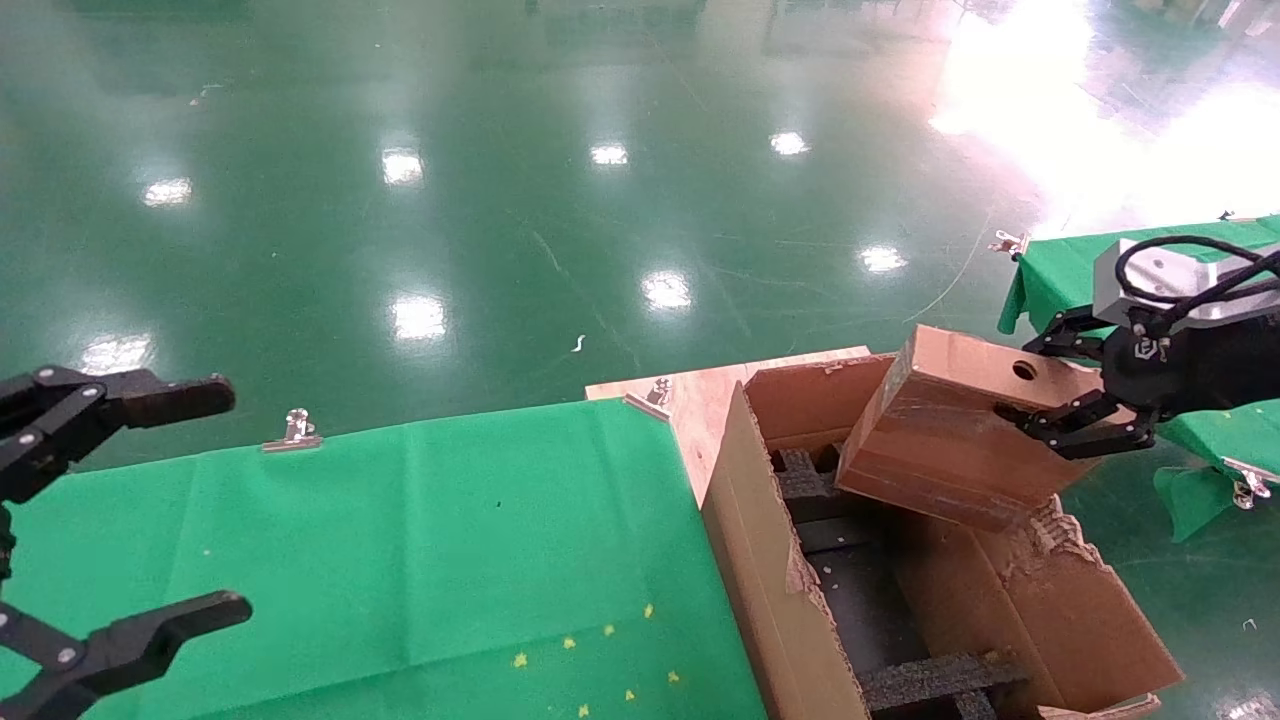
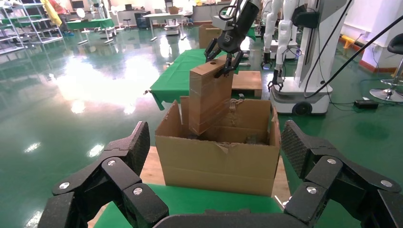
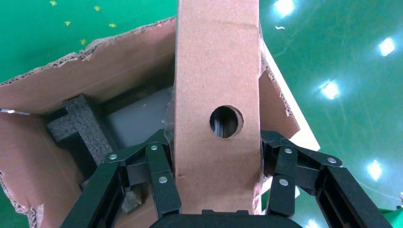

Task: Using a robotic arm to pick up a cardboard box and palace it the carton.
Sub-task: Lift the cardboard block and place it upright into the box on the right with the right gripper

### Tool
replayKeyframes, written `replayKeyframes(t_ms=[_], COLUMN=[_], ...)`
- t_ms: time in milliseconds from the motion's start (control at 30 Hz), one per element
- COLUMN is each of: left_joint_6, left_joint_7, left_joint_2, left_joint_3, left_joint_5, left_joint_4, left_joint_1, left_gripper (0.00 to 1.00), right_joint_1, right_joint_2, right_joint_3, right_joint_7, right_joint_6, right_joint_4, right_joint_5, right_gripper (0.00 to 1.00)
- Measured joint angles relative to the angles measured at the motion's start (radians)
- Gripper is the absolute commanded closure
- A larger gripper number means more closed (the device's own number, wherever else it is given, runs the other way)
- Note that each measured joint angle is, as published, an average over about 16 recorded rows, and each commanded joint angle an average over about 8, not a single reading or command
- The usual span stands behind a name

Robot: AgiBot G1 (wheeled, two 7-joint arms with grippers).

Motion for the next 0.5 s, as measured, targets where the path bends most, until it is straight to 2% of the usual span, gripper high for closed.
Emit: replayKeyframes(t_ms=[233, 500], left_joint_6=[0.000, 0.000], left_joint_7=[0.000, 0.000], left_joint_2=[0.000, 0.000], left_joint_3=[0.000, 0.000], left_joint_5=[0.000, 0.000], left_joint_4=[0.000, 0.000], left_joint_1=[0.000, 0.000], left_gripper=[0.00, 0.00], right_joint_1=[-0.045, -0.108], right_joint_2=[0.007, 0.056], right_joint_3=[-0.005, -0.024], right_joint_7=[0.111, 0.352], right_joint_6=[0.055, 0.130], right_joint_4=[0.036, 0.146], right_joint_5=[0.014, 0.020], right_gripper=[1.00, 1.00])
